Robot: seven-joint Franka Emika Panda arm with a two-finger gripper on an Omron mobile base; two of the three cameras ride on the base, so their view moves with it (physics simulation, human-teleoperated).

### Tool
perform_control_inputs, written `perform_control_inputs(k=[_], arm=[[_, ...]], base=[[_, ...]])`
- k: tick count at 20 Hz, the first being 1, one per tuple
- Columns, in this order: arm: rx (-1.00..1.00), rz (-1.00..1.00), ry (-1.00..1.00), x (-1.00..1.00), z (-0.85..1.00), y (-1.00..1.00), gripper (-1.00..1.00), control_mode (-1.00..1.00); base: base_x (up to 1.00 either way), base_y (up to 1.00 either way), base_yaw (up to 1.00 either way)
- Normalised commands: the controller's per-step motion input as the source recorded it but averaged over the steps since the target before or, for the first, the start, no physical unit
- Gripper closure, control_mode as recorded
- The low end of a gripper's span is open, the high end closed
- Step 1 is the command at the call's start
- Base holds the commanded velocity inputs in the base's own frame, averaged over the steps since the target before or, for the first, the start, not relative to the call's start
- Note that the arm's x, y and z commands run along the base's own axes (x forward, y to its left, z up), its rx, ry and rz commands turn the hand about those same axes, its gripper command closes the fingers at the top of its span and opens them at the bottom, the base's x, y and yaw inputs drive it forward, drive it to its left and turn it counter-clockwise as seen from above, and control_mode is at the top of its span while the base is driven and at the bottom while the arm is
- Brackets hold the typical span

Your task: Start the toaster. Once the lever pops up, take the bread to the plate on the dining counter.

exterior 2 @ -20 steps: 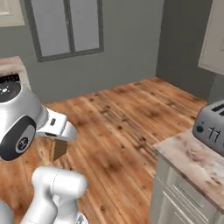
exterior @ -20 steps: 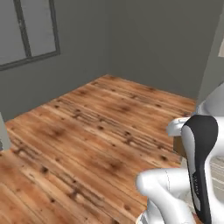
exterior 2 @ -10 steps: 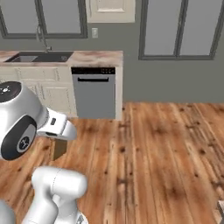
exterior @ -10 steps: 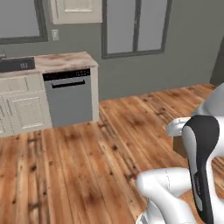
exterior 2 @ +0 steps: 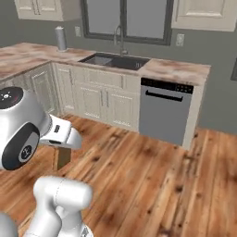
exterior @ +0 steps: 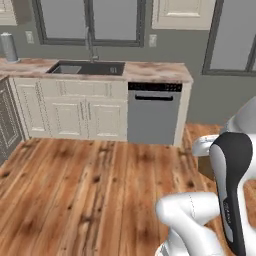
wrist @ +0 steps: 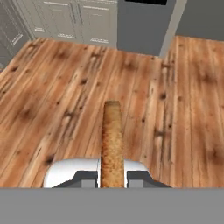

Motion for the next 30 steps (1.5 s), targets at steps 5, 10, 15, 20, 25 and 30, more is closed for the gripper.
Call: perform_control_inputs(k=[5, 10, 15, 20, 25, 30], arm=[[0.0, 0.0, 0.0, 0.0, 0.0, 0.0, 1.0, 1.0], [0.0, 0.0, 0.0, 0.0, 0.0, 0.0, 1.0, 1.0], [0.0, 0.0, 0.0, 0.0, 0.0, 0.0, 1.0, 1.0], [0.0, 0.0, 0.0, 0.0, 0.0, 0.0, 1.0, 1.0], [0.0, 0.0, 0.0, 0.0, 0.0, 0.0, 1.0, 1.0], [0.0, 0.0, 0.0, 0.0, 0.0, 0.0, 1.0, 1.0]], base=[[0.77, 0.0, 0.75], [0.45, 0.18, 0.76], [0.17, 0.81, 0.66], [0.04, 0.99, 0.66], [0.0, 1.0, 0.53], [0.2, 1.0, 0.36]])
